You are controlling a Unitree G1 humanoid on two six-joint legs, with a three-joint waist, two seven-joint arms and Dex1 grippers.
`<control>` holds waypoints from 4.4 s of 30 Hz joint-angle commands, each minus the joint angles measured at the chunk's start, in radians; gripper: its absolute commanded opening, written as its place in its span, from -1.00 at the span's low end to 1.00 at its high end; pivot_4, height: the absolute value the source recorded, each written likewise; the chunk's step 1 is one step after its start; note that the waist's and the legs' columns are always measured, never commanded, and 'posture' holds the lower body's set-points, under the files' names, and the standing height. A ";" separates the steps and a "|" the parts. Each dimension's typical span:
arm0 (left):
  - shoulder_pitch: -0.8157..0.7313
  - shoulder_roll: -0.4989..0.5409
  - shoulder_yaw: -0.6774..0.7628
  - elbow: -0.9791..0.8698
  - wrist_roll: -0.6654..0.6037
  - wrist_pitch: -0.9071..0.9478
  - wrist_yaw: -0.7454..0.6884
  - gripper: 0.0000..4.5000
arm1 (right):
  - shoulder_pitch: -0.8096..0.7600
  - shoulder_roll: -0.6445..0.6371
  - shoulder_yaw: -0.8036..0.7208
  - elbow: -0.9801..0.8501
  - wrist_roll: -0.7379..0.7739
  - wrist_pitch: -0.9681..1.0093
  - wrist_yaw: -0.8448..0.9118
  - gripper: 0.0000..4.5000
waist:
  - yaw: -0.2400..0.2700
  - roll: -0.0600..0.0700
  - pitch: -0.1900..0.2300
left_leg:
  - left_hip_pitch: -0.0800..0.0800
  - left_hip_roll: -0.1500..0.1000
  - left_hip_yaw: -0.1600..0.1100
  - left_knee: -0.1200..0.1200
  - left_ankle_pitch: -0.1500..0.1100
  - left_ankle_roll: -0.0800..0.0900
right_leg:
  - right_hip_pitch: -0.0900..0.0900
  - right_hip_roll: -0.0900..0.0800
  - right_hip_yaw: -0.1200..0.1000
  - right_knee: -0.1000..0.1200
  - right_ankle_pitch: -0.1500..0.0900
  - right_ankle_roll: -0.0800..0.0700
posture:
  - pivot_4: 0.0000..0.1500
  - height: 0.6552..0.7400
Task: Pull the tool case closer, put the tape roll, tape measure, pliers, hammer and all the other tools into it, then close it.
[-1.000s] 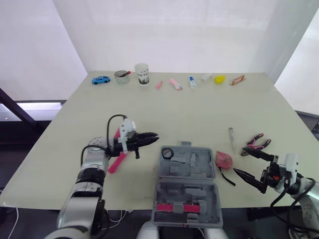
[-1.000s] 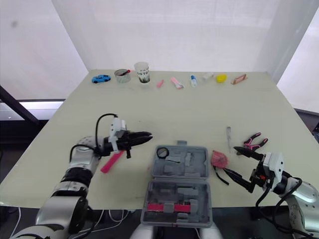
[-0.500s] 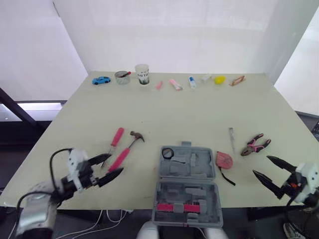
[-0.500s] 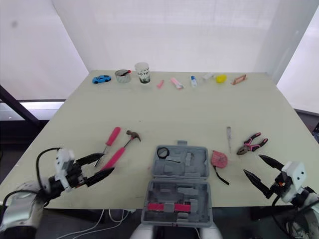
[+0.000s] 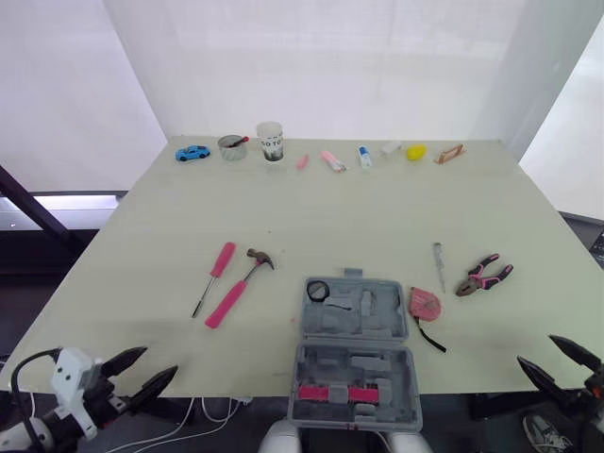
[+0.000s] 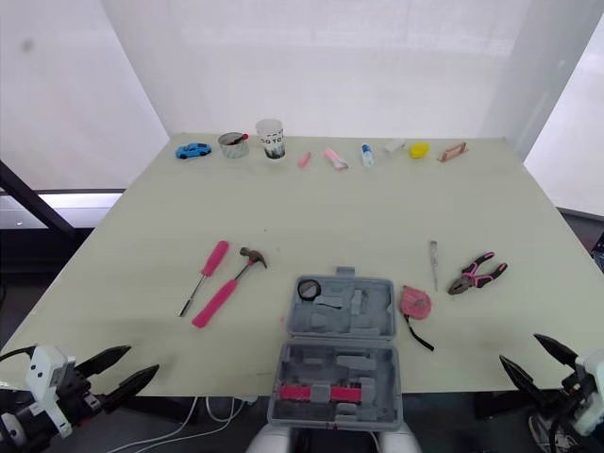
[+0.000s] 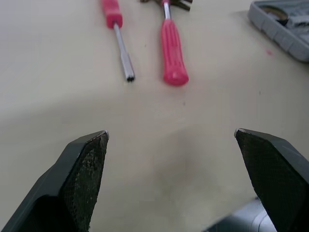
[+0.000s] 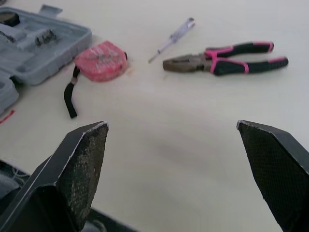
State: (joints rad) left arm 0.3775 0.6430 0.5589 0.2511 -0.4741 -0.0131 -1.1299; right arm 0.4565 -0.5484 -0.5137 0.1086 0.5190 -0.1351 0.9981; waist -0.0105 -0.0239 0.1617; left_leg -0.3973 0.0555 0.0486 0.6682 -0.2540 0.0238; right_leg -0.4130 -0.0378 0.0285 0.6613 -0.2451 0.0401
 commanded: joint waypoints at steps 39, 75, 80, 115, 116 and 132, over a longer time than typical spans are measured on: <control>-0.556 0.221 -0.465 -0.560 -0.105 0.286 -0.234 0.99 | -0.106 0.203 0.453 -0.459 -0.332 0.425 -0.553 1.00 | -0.003 0.001 -0.004 | -0.002 -0.002 0.001 -0.001 0.000 0.000 | -0.001 0.004 0.001 0.000 0.002 -0.003 | 1.00 1.00; -0.601 0.212 -0.545 -0.590 -0.064 0.246 -0.275 1.00 | -0.217 0.229 0.556 -0.309 -0.401 0.332 -0.548 0.12 | -0.003 0.001 -0.004 | -0.002 -0.003 0.000 -0.001 0.000 0.000 | -0.001 0.005 0.001 0.000 0.000 -0.001 | 1.00 1.00; -0.616 0.193 -0.546 -0.594 -0.101 0.266 -0.270 1.00 | -0.221 0.236 0.555 -0.305 -0.395 0.335 -0.550 0.12 | -0.003 0.001 -0.004 | -0.002 -0.003 0.000 -0.001 0.000 0.000 | -0.001 0.005 0.001 0.000 0.000 -0.001 | 1.00 1.00; -0.648 0.186 -0.575 -0.608 -0.112 0.312 -0.276 1.00 | -0.260 0.322 0.534 -0.262 -0.346 0.362 -0.582 -0.98 | -0.003 0.001 -0.004 | -0.002 -0.002 0.000 -0.001 0.000 0.000 | -0.001 0.006 0.001 0.000 0.000 -0.001 | 1.00 1.00; -0.650 0.186 -0.576 -0.608 -0.113 0.313 -0.277 1.00 | -0.260 0.321 0.533 -0.262 -0.345 0.362 -0.582 -0.98 | -0.003 0.001 -0.004 | -0.002 -0.002 0.000 -0.001 0.000 0.000 | -0.001 0.006 0.001 0.000 0.000 -0.001 | 1.00 1.00; -0.681 0.162 -0.604 -0.598 -0.102 0.303 -0.284 1.00 | -0.154 0.228 0.469 -0.368 -0.277 0.395 -0.522 -0.98 | -0.001 0.001 -0.004 | -0.002 -0.003 0.000 -0.001 0.000 0.000 | 0.000 0.005 0.001 0.000 0.000 -0.001 | 1.00 1.00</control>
State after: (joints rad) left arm -0.2863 0.8073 -0.0430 -0.3320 -0.5722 0.3001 -1.4103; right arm 0.2860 -0.3033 -0.0169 -0.2118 0.2182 0.2527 0.4579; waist -0.0110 -0.0229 0.1580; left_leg -0.3994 0.0525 0.0488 0.6677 -0.2540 0.0238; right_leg -0.4134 -0.0327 0.0296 0.6609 -0.2448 0.0393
